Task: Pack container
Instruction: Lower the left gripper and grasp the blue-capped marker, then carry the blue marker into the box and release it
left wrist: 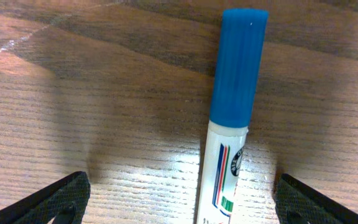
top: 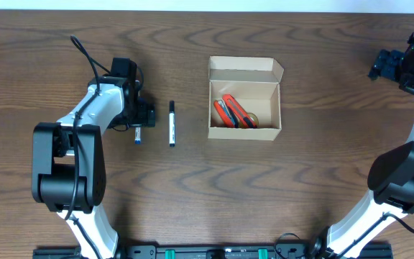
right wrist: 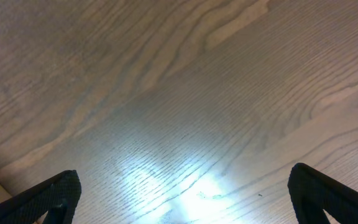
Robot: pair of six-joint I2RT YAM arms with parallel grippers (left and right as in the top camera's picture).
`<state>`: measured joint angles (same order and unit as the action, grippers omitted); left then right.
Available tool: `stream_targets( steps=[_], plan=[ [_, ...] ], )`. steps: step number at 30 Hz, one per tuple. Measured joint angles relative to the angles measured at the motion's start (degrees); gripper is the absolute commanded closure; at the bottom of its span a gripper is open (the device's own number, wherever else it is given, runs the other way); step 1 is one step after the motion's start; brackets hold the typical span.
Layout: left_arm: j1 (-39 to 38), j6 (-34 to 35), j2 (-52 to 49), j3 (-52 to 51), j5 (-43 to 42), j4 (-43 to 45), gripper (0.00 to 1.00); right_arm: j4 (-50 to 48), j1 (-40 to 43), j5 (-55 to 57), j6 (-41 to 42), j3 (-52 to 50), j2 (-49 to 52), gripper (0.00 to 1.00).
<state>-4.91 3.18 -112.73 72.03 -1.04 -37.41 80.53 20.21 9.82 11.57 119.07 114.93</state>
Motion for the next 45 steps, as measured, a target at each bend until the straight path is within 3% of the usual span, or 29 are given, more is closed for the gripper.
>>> stream_targets(
  steps=[8,9,10,13,20,33,37,45],
  plan=[
    [0.0,0.0,0.0,0.0,0.0,0.0,0.02,0.0,0.0,0.0,0.0,0.0,0.0,0.01],
    [0.0,0.0,0.0,0.0,0.1,0.0,0.06,0.0,0.0,0.0,0.0,0.0,0.0,0.01],
    [0.0,0.2,0.0,0.0,0.1,0.0,0.14,0.0,0.0,0.0,0.0,0.0,0.0,0.01],
    [0.0,0.3,0.0,0.0,0.2,0.0,0.55,0.0,0.0,0.0,0.0,0.0,0.0,0.01],
    [0.0,0.5,0.0,0.0,0.7,0.1,0.94,0.0,0.0,0.0,0.0,0.0,0.0,0.01],
    [0.0,0.1,0.0,0.1,0.9,0.1,0.94,0.0,0.0,0.0,0.0,0.0,0.0,0.01],
    [-0.4,0.0,0.0,1.7,-1.2,-3.5,0.94,0.0,0.0,0.0,0.0,0.0,0.0,0.01],
    [-4.7,-1.1,-0.5,22.6,-7.2,-17.0,0.94,0.0,0.0,0.0,0.0,0.0,0.0,0.01]
  ],
)
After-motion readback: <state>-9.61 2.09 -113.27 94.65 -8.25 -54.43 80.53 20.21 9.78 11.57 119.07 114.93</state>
